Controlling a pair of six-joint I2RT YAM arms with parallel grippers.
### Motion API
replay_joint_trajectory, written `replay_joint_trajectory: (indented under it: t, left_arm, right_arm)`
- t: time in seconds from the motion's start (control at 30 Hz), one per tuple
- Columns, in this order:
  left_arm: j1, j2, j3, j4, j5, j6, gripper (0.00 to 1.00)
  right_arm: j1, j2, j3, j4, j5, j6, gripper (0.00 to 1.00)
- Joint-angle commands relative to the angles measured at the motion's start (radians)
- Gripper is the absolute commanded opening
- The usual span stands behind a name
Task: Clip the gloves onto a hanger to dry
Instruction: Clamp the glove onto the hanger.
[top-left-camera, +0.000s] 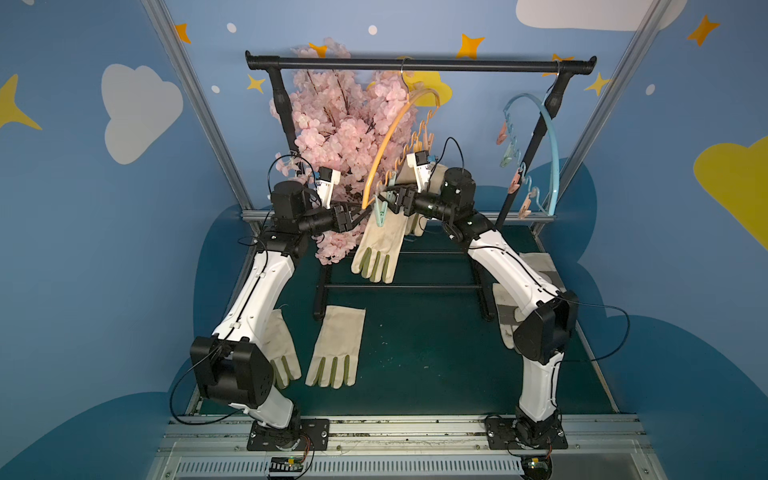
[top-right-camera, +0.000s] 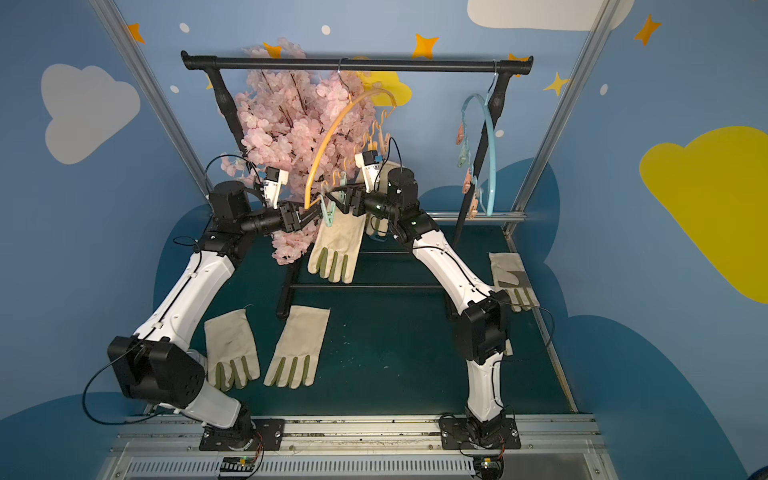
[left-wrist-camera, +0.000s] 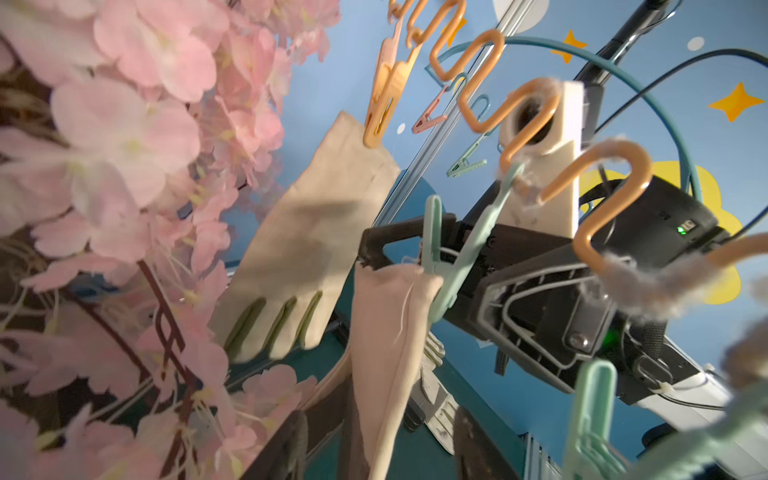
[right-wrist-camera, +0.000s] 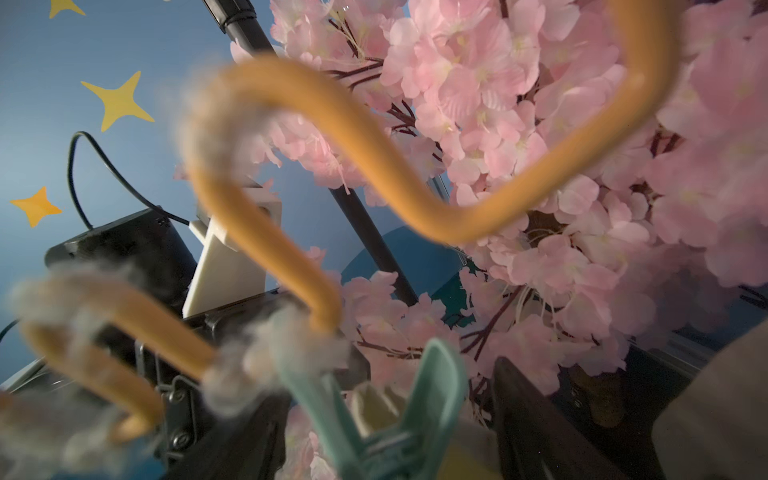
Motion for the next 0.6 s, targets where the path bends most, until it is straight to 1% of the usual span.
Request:
replay_joint_trajectory:
  t: [0.0,0.13,0.17,0.27,0.33,0.37,0.47,0.57]
  left_arm:
    - [0.007,-0.081,-0.039,-0.092,-0.083,0.047,0.61]
    - [0.007,-0.19,-0.137,-0.153,-0.178,0.049,0.62]
    - [0.006,-0.222,-0.165,-0.172,-0.224,0.046,0.62]
    - [0.006,-0.325,-0.255,-0.235,-0.307,0.044,0.62]
    - [0.007,-0.391,-0.32,-0.248,-0.323,0.036,0.63]
    - [0.007,-0.419,-0.343,-0.261,-0.331,0.029,0.65]
    - [0.007,-0.479,-0.356,-0.326,-0.371,-0.003,0.65]
    - [0.001,-0.523,-0.352,-0.339,-0.341,-0.037,0.66]
  right_arm:
    - [-0.004,-0.11,-0.073,0.054,0.062,-0.041,0.76]
    - [-0.004,-0.194,-0.184,0.064,0.118,-0.074,0.77]
    - [-0.005,-0.212,-0.209,0.061,0.132,-0.08,0.77]
    - [-0.003,-0.264,-0.277,0.052,0.148,-0.095,0.77]
    - [0.002,-0.296,-0.325,0.052,0.154,-0.106,0.77]
    - [0.005,-0.312,-0.345,0.047,0.158,-0.116,0.77]
    - [0.016,-0.345,-0.37,0.021,0.157,-0.138,0.75]
    - [0.033,-0.363,-0.366,-0.005,0.135,-0.152,0.7]
